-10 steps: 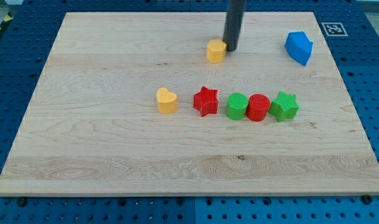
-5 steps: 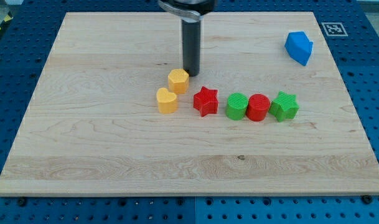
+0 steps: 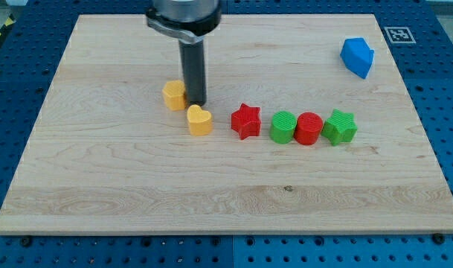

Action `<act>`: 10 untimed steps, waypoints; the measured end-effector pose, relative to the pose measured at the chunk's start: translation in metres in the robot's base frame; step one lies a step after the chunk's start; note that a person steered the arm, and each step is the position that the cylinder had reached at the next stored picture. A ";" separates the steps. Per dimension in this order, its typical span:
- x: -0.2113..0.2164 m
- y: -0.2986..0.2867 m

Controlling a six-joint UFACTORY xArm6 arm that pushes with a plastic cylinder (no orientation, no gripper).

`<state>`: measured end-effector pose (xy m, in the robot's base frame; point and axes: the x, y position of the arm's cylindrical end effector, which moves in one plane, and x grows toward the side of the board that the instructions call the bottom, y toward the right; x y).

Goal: Move the yellow hexagon closer to yellow heart

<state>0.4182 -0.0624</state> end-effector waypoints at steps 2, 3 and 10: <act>-0.017 0.020; -0.035 0.010; -0.044 -0.053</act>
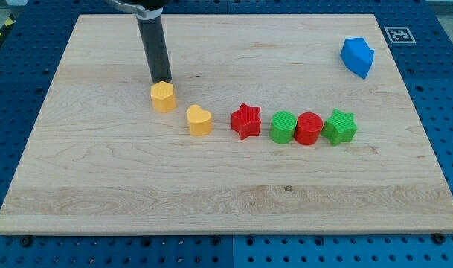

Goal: Move the yellow hexagon closer to yellow heart

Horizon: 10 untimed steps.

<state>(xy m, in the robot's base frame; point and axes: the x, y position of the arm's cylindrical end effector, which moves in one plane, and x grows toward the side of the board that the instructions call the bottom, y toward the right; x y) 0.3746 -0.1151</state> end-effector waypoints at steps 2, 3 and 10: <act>0.041 0.000; 0.053 -0.001; 0.040 0.018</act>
